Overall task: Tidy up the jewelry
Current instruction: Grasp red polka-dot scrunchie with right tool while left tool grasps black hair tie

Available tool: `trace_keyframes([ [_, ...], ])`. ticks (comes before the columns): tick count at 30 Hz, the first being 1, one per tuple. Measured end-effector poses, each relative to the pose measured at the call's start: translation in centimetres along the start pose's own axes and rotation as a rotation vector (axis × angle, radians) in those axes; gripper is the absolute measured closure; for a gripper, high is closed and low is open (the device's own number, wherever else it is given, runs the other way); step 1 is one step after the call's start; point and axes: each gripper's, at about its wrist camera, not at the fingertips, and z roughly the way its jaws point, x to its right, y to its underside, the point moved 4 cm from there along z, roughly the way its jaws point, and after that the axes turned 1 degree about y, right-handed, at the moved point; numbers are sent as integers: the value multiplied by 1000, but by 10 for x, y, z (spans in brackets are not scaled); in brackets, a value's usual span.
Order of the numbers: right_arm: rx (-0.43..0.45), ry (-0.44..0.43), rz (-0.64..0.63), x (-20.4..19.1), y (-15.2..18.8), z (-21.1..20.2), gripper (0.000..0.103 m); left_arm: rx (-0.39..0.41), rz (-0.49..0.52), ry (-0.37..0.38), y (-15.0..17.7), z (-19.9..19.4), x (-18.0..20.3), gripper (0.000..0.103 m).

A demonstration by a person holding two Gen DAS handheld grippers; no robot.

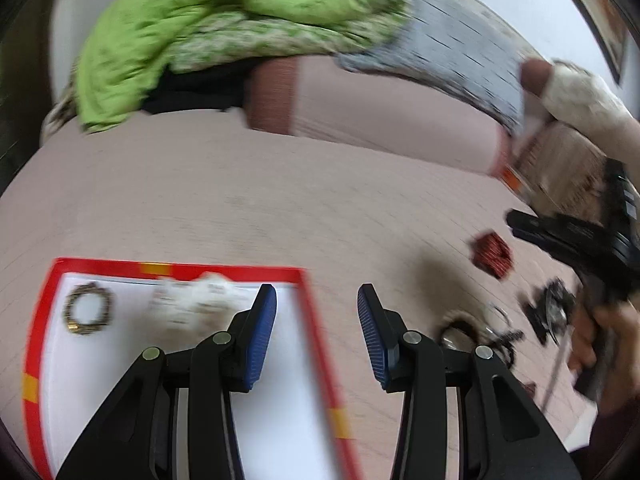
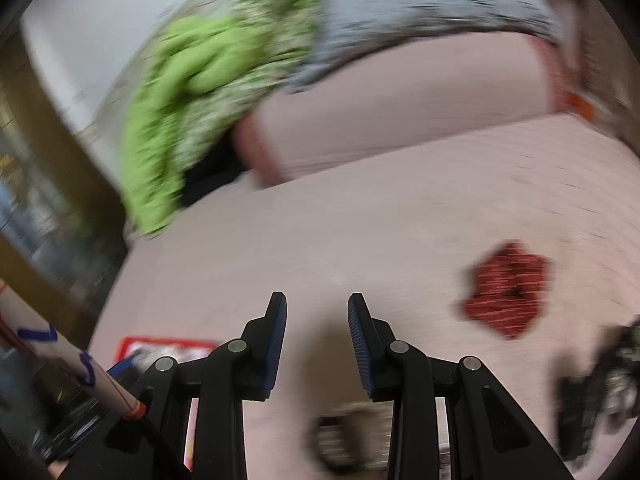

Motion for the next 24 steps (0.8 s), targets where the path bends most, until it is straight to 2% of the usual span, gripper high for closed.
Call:
trace_keyframes([
  [2,-9,96,50,42,-4,1,65,-23,30,26,4,7,19,62],
  [5,-44,175,135,88,-4,9,63,-70,69,69,13,21,45,62],
  [7,-54,204,156,106,-7,14,63,-97,90,84,18,29,57,62],
  [9,-66,274,160,118,-7,25,63,-122,114,92,24,38,70,62],
  [14,-89,274,168,126,-6,50,63,-183,156,115,37,61,96,62],
  [15,-100,269,165,129,-4,54,67,-192,170,109,39,65,100,62],
  [16,-104,282,168,132,-2,55,86,-203,179,102,41,71,103,62],
  [18,-94,266,185,136,0,52,96,-222,175,102,47,79,105,62],
  [22,-2,208,191,128,-14,23,99,-258,170,98,53,95,107,62],
  [24,49,146,186,117,-20,7,99,-262,176,87,57,100,109,62],
])
